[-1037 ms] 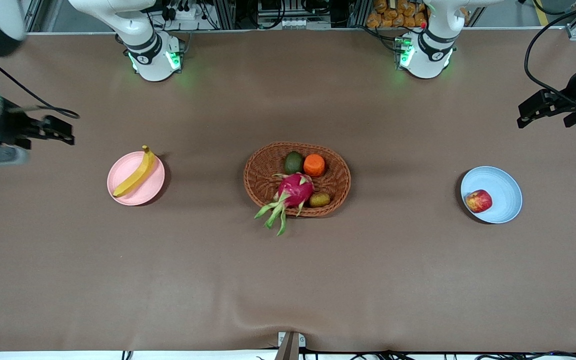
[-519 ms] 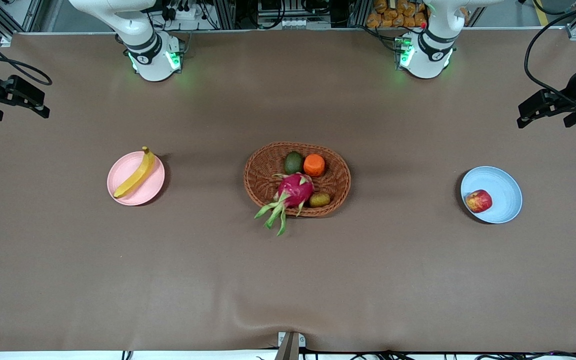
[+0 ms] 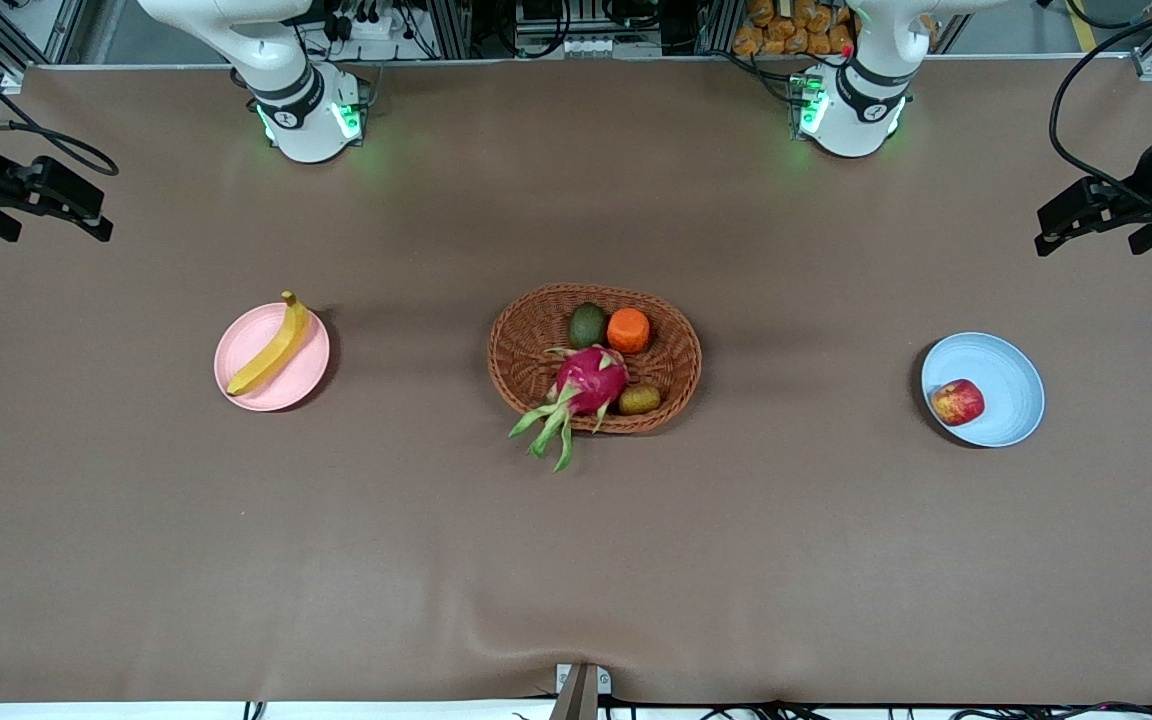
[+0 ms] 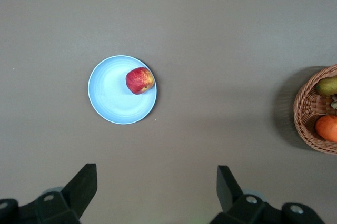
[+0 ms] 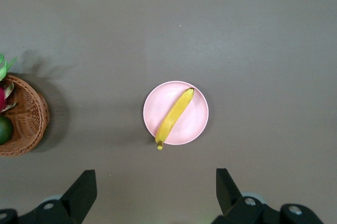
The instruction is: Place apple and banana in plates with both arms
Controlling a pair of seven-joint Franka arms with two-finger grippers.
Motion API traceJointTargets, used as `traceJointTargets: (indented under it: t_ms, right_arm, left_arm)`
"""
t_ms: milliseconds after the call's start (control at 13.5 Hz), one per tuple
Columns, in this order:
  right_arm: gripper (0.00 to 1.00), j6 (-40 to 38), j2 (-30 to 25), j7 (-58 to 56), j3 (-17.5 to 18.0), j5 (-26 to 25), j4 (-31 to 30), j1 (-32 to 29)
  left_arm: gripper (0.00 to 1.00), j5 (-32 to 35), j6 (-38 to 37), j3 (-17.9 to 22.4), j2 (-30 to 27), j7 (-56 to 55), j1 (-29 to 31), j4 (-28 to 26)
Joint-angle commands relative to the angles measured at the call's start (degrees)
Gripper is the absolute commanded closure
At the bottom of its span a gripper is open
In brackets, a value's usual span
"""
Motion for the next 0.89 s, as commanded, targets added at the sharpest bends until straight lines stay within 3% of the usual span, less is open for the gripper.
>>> traceJointTargets:
  t_ms: [0, 370, 815]
  right_arm:
    - [0.0, 1.26, -0.06, 0.15, -2.09, -0.7, -0.27, 1.51]
    - [0.0, 5.12, -0.41, -3.88, -3.41, -1.14, -2.82, 1.33]
    - [0.0, 3.73, 0.29, -4.33, -3.23, -0.88, -1.68, 1.07]
  left_arm:
    - [0.0, -0.86, -0.73, -0.13, 1.21, 0.09, -0.07, 1.71]
    - [0.0, -0.86, -0.73, -0.05, 1.29, 0.17, 0.02, 1.71]
    - [0.0, -0.86, -0.73, -0.04, 1.29, 0.17, 0.02, 1.71]
